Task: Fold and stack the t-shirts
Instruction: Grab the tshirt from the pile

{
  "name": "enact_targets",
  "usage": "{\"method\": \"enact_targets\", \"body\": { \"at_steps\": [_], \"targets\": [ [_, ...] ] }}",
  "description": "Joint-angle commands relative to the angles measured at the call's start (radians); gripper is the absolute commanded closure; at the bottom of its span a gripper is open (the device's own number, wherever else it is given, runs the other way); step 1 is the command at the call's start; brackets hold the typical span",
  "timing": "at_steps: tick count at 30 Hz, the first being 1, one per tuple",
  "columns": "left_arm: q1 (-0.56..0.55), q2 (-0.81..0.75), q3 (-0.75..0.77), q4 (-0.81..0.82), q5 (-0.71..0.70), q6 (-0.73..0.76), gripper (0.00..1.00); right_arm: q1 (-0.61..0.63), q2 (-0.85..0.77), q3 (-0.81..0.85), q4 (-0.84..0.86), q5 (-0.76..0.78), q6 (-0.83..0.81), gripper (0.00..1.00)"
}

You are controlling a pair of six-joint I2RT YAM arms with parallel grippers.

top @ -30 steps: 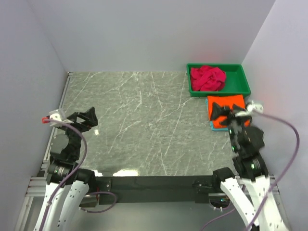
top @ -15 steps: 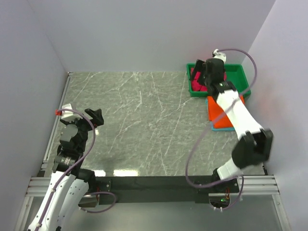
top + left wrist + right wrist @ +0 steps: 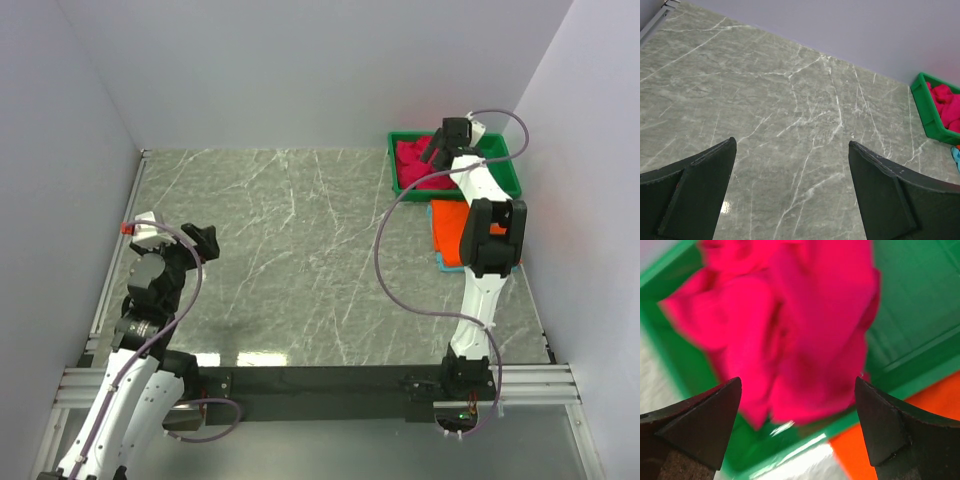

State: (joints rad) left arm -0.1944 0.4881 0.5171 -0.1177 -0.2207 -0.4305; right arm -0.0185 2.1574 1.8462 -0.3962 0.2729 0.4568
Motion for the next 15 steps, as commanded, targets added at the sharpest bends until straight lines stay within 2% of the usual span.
{"method": "enact_targets", "body": {
  "at_steps": [1,3,5,7,8,9,12,15],
  "targets": [
    [-0.002,0.018,0.008,0.041,0.024,0.019,0.01,-0.029,0.066,0.083,0.034,0.022,0.016,0.0],
    [-0.002,0.027,0.008,0.041,0.029,0.019,0.01,-0.04,0.103,0.111,0.043,-0.004,0.0,0.01],
    [-0.002,0.032,0.006,0.043,0.034,0.022,0.01,-0.044,0.157,0.161,0.045,-0.061,-0.015,0.08],
    [-0.002,0.038,0.004,0.046,0.046,0.026,0.0,-0.047,0.191,0.212,0.039,-0.118,-0.047,0.29],
    [-0.002,0.04,0.004,0.047,0.049,0.029,0.01,-0.047,0.194,0.222,0.04,-0.138,-0.059,0.42],
    [-0.002,0.04,0.003,0.049,0.052,0.027,0.01,-0.047,0.191,0.231,0.039,-0.15,-0.073,0.63],
    [-0.002,0.037,0.003,0.052,0.063,0.027,0.01,-0.046,0.125,0.225,0.051,-0.182,-0.09,1.0],
    [-0.002,0.032,0.003,0.05,0.064,0.029,0.01,-0.034,0.004,0.183,0.079,-0.216,-0.118,1.0]
  ]
}}
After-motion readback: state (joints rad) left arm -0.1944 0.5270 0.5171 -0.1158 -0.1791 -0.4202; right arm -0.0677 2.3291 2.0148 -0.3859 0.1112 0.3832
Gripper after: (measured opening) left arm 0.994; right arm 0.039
